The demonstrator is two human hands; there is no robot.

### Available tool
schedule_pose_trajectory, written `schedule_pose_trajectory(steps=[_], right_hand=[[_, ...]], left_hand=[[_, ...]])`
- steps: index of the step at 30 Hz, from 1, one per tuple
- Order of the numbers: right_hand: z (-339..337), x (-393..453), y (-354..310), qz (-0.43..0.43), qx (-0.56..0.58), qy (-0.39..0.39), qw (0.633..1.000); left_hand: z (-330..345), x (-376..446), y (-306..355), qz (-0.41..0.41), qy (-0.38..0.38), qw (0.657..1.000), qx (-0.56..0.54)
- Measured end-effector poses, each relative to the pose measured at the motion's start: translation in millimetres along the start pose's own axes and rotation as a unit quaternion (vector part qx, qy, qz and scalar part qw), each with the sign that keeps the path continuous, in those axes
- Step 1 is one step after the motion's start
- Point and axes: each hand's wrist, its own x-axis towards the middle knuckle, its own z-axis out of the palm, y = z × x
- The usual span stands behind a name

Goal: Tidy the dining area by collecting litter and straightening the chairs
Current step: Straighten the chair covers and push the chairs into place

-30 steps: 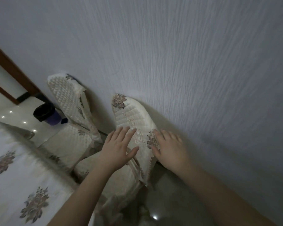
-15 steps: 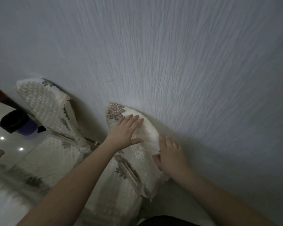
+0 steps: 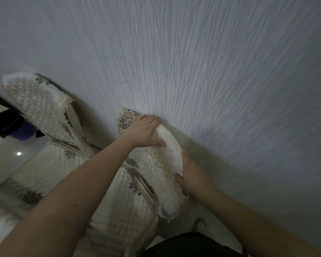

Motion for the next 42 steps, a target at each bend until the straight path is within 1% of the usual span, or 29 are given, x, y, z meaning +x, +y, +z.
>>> schedule_pose_trajectory(steps=[4, 9, 19, 25, 34, 38, 42], right_hand=[[3, 3, 6, -0.009, 0.0, 0.002, 1.0], [4, 5, 1, -0.024, 0.012, -0.007, 1.0], [15, 25, -39, -0.102, -0.009, -0.03, 0.994], [17, 44, -62, -0.132, -0.032, -0.044, 0.99], [32, 74, -104, -0.176, -0.041, -0.094, 0.979], [44, 82, -120, -0.193, -0.051, -0.103, 0.974], [57, 84, -130, -0.201, -0.054, -0.107, 0.972]], left_hand=[[-1, 1, 4, -0.007, 0.014, 1.0, 0.022], [-5, -5, 0, -0.021, 0.0, 0.998, 0.063], [-23, -52, -38, -0.093, -0.006, 0.99, 0.104], [-26, -73, -62, -0.136, 0.007, 0.985, 0.107], [-31, -113, -98, -0.22, 0.013, 0.971, 0.09], [-29, -129, -112, -0.247, -0.006, 0.966, 0.078], [-26, -144, -122, -0.252, -0.013, 0.964, 0.083]])
